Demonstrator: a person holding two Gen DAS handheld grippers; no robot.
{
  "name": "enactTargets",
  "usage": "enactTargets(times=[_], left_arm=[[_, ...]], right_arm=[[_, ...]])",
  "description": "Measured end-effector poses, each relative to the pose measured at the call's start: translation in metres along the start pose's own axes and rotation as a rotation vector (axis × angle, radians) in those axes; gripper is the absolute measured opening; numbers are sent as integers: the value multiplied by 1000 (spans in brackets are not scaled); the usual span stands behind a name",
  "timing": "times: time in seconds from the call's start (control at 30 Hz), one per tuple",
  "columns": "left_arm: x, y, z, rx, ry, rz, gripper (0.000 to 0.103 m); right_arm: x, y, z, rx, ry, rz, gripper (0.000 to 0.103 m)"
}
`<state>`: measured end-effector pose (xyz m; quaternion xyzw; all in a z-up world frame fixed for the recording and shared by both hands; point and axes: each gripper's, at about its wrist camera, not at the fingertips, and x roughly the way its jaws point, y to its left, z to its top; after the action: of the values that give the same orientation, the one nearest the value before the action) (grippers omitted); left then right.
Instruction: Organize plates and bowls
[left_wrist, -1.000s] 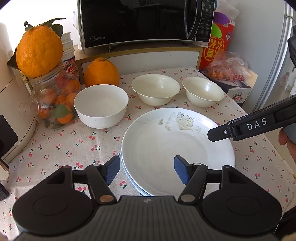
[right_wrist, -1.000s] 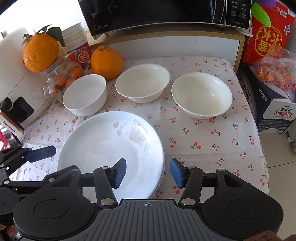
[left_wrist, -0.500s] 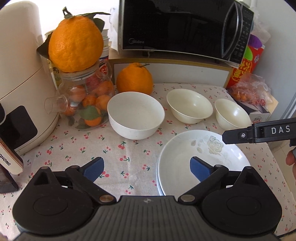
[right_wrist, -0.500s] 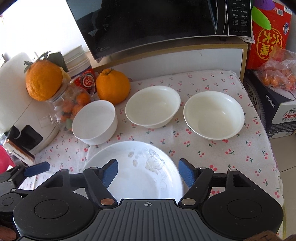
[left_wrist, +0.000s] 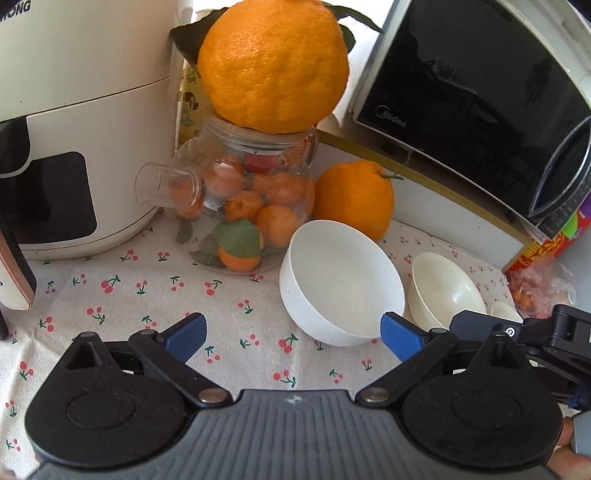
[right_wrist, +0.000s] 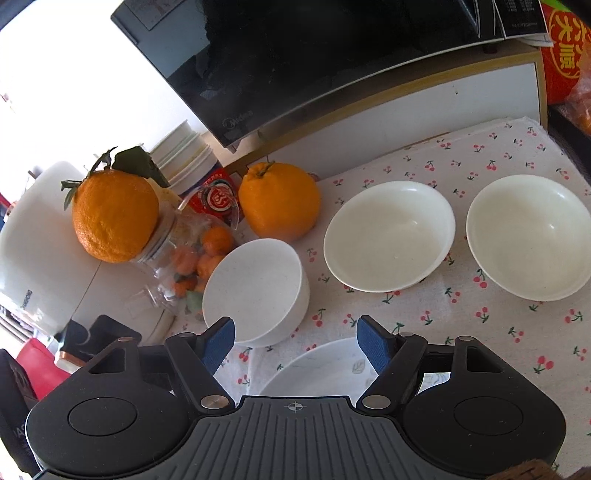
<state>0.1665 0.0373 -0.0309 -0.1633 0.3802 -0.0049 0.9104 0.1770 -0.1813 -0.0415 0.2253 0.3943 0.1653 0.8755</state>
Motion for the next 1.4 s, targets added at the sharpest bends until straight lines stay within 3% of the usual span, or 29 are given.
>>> enactTargets(times=[0.27, 0.63, 0.83, 1.17, 1.27, 1.4], left_arm=[[16, 6, -2, -46, -33, -37, 78], [26, 12, -2, -34, -33, -86, 42], [23, 13, -3, -37, -45, -105, 32], [26, 23, -2, -50, -63, -126, 32], [26, 25, -2, -41, -69, -146, 22], [21, 22, -2, -10, -68, -139, 19]], right_arm=[[18, -10, 4, 92, -6, 55, 73], [40, -9, 3, 133, -8, 61, 36], [49, -11, 1, 174, -9, 53, 26], [62, -8, -2, 205, -25, 23, 17], [62, -6, -2, 184, -29, 12, 16], [60, -4, -2, 172, -36, 10, 14]])
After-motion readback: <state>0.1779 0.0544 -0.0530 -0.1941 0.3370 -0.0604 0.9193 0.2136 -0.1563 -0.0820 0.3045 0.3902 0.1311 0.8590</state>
